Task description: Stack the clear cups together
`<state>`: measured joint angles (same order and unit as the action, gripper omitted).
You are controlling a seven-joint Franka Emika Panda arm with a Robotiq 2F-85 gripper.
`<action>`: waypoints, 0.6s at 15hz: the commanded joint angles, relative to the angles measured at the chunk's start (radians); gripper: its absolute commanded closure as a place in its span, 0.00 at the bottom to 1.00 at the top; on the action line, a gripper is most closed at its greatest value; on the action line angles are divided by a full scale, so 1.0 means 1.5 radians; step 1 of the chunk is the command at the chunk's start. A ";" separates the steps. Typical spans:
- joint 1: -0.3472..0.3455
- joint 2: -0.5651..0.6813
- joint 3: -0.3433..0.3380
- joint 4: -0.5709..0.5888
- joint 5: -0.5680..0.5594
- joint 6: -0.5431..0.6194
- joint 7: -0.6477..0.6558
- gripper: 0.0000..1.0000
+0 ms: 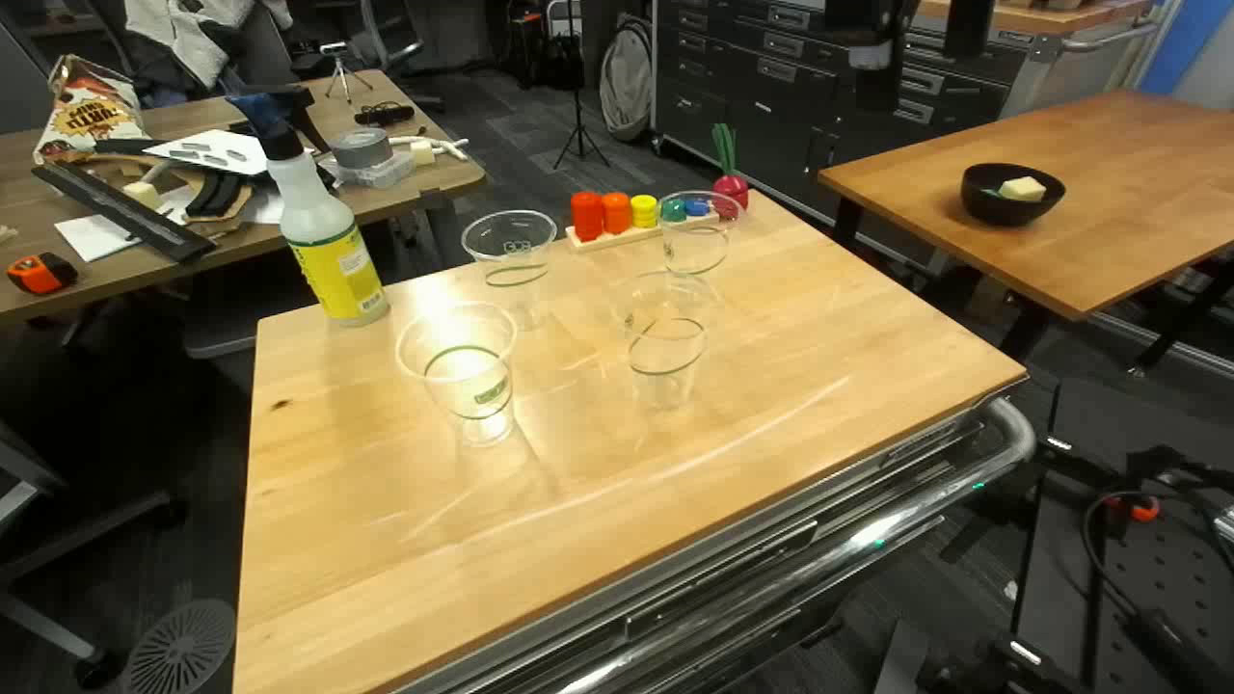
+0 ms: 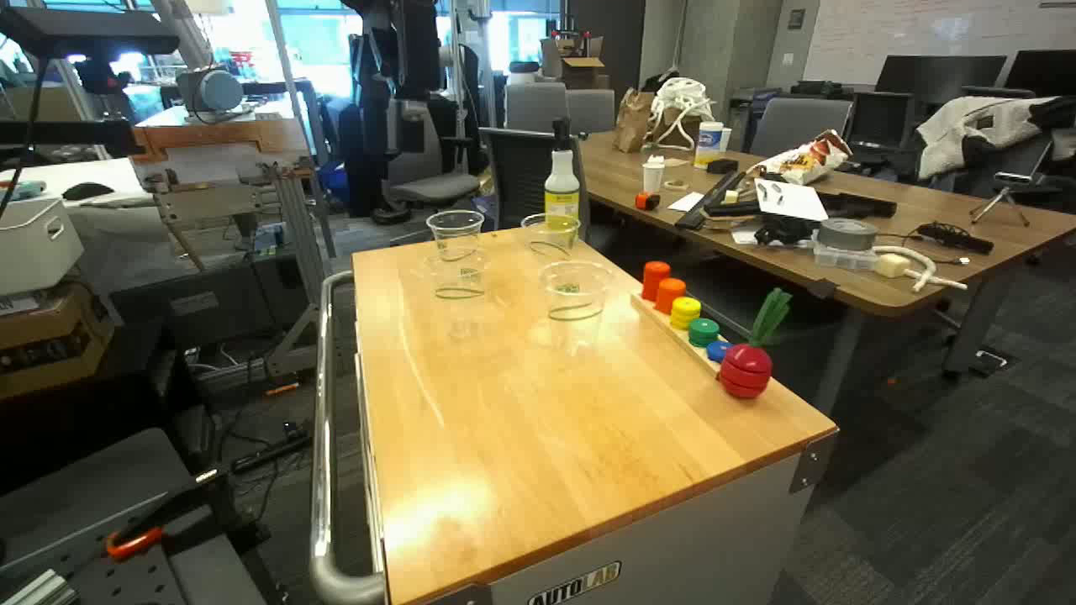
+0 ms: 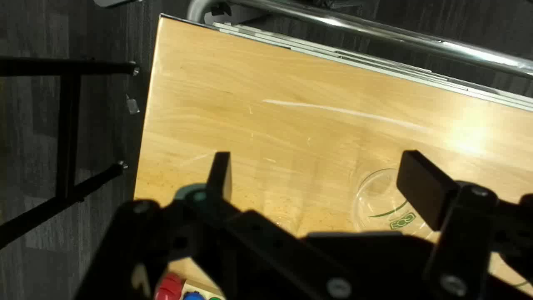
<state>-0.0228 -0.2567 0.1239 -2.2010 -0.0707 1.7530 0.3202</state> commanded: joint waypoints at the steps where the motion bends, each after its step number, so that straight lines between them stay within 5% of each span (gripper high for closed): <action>1: 0.010 0.001 -0.009 0.003 -0.002 -0.001 0.002 0.00; 9: 0.010 -0.002 -0.009 0.008 -0.002 -0.001 0.002 0.00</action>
<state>-0.0228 -0.2604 0.1239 -2.1912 -0.0707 1.7538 0.3202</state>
